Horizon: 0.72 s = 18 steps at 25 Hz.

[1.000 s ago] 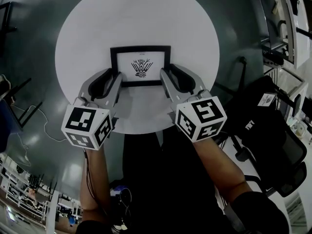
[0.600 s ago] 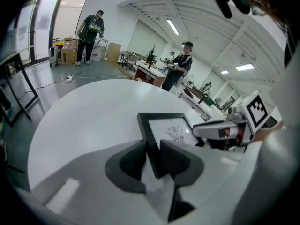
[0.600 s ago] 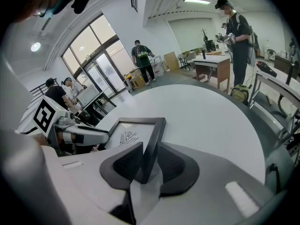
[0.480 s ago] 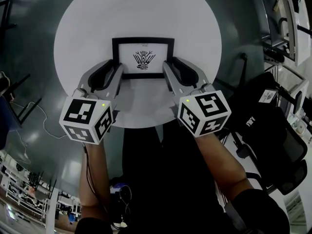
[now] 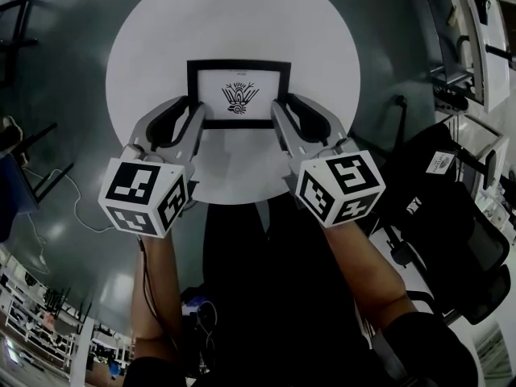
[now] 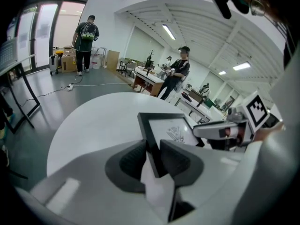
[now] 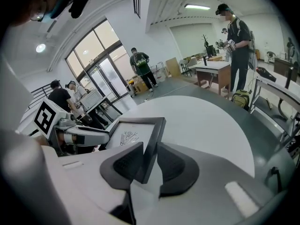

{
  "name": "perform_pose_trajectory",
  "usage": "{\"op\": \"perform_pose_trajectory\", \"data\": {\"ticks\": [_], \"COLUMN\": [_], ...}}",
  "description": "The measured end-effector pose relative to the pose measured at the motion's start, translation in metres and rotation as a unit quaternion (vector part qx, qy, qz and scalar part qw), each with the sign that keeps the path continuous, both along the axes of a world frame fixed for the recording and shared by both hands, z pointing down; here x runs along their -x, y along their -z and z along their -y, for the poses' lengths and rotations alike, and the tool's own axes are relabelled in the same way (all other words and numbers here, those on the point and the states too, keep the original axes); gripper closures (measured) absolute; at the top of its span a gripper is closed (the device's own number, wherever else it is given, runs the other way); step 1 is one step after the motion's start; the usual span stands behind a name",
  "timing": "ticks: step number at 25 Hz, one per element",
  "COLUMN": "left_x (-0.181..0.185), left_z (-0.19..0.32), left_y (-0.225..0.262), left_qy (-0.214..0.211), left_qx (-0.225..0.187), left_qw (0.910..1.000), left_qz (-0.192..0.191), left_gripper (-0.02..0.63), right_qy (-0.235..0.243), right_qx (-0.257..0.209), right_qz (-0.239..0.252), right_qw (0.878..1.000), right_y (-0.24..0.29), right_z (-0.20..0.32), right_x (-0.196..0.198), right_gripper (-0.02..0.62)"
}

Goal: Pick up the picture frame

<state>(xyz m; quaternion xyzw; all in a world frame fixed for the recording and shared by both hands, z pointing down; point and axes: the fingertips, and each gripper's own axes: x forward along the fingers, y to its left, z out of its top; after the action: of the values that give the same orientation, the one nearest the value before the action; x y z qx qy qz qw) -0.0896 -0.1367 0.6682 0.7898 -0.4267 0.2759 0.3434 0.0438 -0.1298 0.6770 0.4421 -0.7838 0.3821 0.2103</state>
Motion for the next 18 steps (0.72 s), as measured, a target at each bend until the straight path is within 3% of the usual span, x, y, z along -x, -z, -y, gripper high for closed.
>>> {"op": "perform_pose_trajectory", "data": {"ticks": [10,18], "left_x": [0.002,0.009], "left_z": [0.025,0.053], "left_y": [0.137,0.278], "left_qy": [0.006,0.013], "left_qx": [-0.095,-0.2], "left_qw": [0.9954,0.9796], "left_qz": [0.002,0.004], "left_gripper": [0.515,0.516], "right_qy": [0.005,0.004], "right_qx": [-0.09,-0.189], "right_qz": [0.01,0.021], "right_qw": [0.996,0.982], "right_y": [0.134,0.269], "right_z": [0.026,0.058], "right_x": [0.001,0.008], "right_gripper": [0.506,0.506]}}
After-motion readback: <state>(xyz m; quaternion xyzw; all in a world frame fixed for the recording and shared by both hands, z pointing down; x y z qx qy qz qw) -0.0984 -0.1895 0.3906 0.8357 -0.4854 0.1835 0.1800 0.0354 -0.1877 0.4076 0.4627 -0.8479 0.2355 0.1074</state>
